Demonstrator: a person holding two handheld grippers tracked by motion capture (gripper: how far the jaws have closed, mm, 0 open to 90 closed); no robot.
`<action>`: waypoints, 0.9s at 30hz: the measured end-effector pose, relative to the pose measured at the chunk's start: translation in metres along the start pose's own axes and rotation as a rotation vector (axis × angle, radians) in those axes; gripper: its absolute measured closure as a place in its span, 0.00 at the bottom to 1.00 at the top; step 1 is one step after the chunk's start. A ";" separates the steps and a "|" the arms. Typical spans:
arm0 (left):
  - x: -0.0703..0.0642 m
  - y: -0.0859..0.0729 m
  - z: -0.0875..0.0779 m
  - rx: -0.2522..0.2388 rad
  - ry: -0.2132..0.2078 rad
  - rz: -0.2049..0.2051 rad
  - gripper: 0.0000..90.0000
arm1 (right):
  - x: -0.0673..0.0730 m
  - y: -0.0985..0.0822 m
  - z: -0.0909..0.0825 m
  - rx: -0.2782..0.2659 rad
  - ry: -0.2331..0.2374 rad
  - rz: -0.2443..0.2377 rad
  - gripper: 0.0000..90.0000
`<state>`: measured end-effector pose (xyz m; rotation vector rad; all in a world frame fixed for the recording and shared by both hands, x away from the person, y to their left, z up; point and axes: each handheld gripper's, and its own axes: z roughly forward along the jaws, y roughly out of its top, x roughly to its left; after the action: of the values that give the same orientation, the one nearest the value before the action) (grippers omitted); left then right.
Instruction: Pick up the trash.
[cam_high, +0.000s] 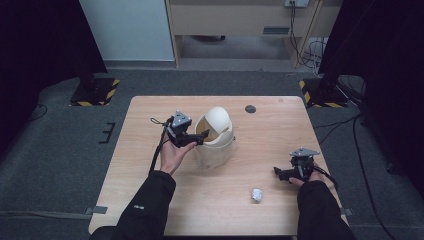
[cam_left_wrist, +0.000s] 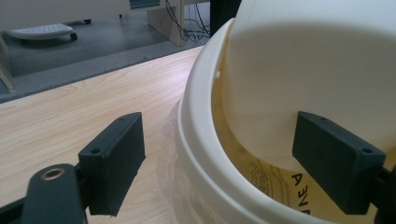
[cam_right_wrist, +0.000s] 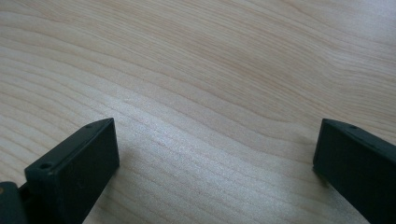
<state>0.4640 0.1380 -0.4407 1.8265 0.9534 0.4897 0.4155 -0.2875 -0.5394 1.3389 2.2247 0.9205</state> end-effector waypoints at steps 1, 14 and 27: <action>-0.001 0.000 0.001 0.003 -0.003 0.002 0.18 | 0.000 0.000 0.000 0.000 0.000 0.000 0.01; -0.007 0.001 0.001 -0.004 -0.008 0.030 0.18 | 0.000 0.000 0.000 -0.001 0.002 -0.001 0.00; -0.007 0.009 -0.036 -0.071 -0.017 0.051 0.19 | 0.000 0.000 0.000 -0.002 0.002 -0.002 0.01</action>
<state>0.4383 0.1516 -0.4161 1.7913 0.8695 0.5326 0.4155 -0.2873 -0.5395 1.3349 2.2265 0.9233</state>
